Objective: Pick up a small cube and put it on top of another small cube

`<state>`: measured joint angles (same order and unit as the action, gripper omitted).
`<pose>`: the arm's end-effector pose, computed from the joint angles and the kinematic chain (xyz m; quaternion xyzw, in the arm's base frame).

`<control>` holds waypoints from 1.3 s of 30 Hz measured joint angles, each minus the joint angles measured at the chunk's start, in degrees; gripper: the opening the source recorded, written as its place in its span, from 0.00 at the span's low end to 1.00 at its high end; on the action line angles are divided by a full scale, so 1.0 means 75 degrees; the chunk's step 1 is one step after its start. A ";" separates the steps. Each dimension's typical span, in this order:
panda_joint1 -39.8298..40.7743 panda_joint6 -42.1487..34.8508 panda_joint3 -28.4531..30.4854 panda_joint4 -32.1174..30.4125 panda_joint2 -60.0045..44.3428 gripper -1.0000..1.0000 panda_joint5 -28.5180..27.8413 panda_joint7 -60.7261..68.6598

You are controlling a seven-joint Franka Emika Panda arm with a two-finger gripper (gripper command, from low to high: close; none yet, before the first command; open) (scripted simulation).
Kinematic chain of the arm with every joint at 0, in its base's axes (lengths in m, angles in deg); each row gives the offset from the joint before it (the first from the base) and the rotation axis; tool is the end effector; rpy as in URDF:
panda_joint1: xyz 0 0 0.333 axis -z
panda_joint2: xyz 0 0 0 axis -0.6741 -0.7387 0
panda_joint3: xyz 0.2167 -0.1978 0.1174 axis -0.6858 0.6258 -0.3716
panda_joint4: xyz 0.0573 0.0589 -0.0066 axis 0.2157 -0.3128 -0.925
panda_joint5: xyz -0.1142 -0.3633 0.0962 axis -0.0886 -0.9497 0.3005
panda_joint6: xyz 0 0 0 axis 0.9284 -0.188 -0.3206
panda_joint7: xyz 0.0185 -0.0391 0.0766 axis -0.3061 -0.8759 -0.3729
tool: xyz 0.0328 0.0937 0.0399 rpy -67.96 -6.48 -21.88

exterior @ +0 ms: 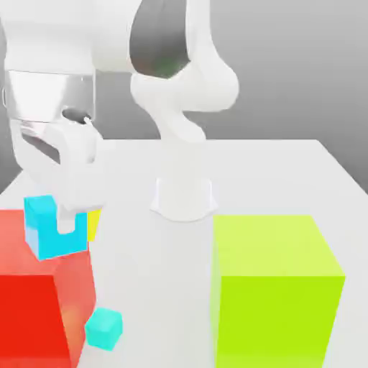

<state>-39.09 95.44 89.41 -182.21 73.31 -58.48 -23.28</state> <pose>0.5098 -0.0689 0.3977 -0.6907 0.7179 -0.0734 0.0457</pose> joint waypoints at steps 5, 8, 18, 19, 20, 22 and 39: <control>-0.1056 0.0047 -0.0677 -0.0363 0.0095 0.00 0.0135 -0.0318; -0.1651 0.0079 -0.1113 -0.0583 0.0138 0.00 0.0206 -0.0519; -0.3217 0.0577 -0.2601 -0.1614 0.0183 0.00 0.0265 -0.1862; -0.3324 0.0701 -0.2743 -0.1778 0.0177 0.00 0.0236 -0.2128; -0.3331 0.0858 -0.2799 -0.1940 0.0171 0.00 0.0189 -0.2426; -0.3178 0.1202 -0.2763 -0.2254 0.0146 0.00 0.0147 -0.3079; -0.3260 0.3272 -0.2675 -0.2954 -0.1656 1.00 -0.0586 -0.5575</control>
<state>-63.54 119.98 69.34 -204.37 60.88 -62.88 -65.09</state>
